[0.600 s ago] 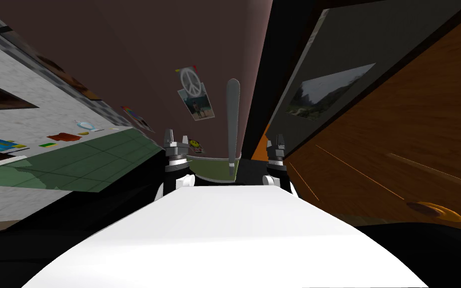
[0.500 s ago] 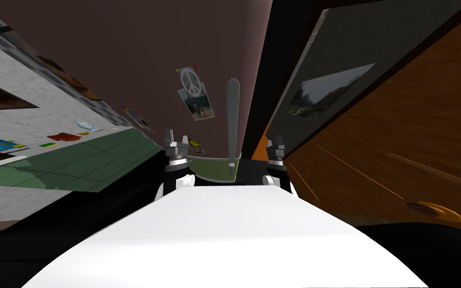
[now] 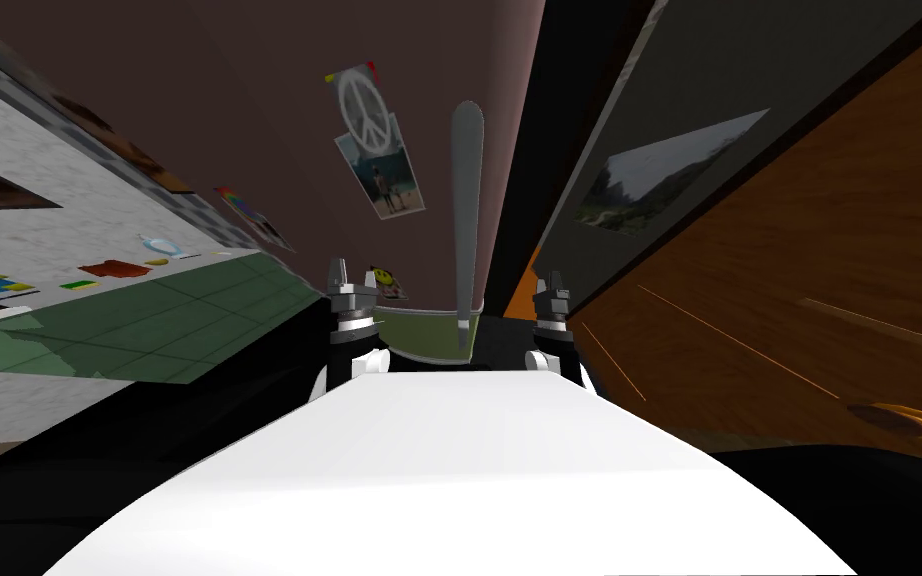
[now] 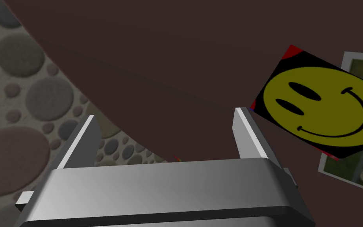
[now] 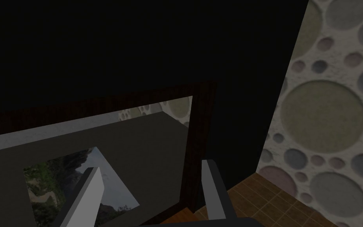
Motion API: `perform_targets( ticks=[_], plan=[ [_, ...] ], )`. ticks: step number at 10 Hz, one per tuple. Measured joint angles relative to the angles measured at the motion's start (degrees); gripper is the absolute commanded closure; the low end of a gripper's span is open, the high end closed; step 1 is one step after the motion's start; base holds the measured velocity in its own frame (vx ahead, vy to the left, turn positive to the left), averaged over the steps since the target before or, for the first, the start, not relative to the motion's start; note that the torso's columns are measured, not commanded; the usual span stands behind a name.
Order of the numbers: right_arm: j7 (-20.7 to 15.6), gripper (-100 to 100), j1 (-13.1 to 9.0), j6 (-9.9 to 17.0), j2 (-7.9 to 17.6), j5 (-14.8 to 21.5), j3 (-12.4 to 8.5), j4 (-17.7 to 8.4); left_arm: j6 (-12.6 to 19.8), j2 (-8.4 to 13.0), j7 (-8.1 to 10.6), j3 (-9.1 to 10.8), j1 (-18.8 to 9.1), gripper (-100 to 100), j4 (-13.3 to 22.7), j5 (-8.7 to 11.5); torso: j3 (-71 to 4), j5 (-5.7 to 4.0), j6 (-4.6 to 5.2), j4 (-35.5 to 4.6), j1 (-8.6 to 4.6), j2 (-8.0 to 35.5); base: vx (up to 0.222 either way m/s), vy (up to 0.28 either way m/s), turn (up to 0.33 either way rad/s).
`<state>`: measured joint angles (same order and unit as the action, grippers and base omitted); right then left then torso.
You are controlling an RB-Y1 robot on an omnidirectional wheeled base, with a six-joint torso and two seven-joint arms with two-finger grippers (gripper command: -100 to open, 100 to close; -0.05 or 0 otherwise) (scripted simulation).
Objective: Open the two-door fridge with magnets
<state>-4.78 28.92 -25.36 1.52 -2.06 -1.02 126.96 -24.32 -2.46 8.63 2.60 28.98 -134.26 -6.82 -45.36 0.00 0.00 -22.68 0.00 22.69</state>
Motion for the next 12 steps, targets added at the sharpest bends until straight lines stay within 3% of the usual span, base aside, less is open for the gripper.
perform_targets(
  ticks=[3, 4, 6, 9, 12],
  plan=[
    [0.00, 0, 0.00, 0.00, 0.00, 0.00, 0.00, 0.00, 0.00, 0.00, 0.00, 0.00, 0.00, 0, 0.00, 0.00, -25.37, 0.00, 0.00, -12.69, 0.00, 12.70, 0.000, 0.000, 0.000],
    [0.00, 0, 0.00, 0.00, 0.00, 0.00, 0.00, 0.00, 0.00, 0.00, 0.00, 0.00, 0.00, -100, 0.00, 0.00, -33.83, 0.00, 0.00, -16.92, 0.00, 16.93, 0.003, -0.009, -0.001],
    [0.00, 0, 0.01, 0.01, 0.00, 0.00, 0.00, -0.03, -0.34, 3.38, -0.10, -0.13, -0.17, -100, 0.72, 0.13, -38.88, 0.00, 0.00, -19.37, -0.02, 19.41, -0.004, -0.018, -0.001],
    [0.00, 0, 0.01, 0.01, -0.01, 0.00, 0.01, -0.03, -0.83, 7.47, -0.22, -0.40, -0.14, -100, 1.40, 0.42, -39.19, 0.00, 0.00, -19.60, -0.02, 19.61, -0.008, -0.028, -0.002],
    [0.00, 0, 0.00, 0.01, -0.01, 0.00, 0.01, -0.03, -2.62, 11.23, -0.84, -1.32, -0.58, -100, 4.33, 1.04, -39.19, -0.03, 0.00, -19.61, -0.13, 19.63, -0.019, -0.076, -0.005]
  ],
)
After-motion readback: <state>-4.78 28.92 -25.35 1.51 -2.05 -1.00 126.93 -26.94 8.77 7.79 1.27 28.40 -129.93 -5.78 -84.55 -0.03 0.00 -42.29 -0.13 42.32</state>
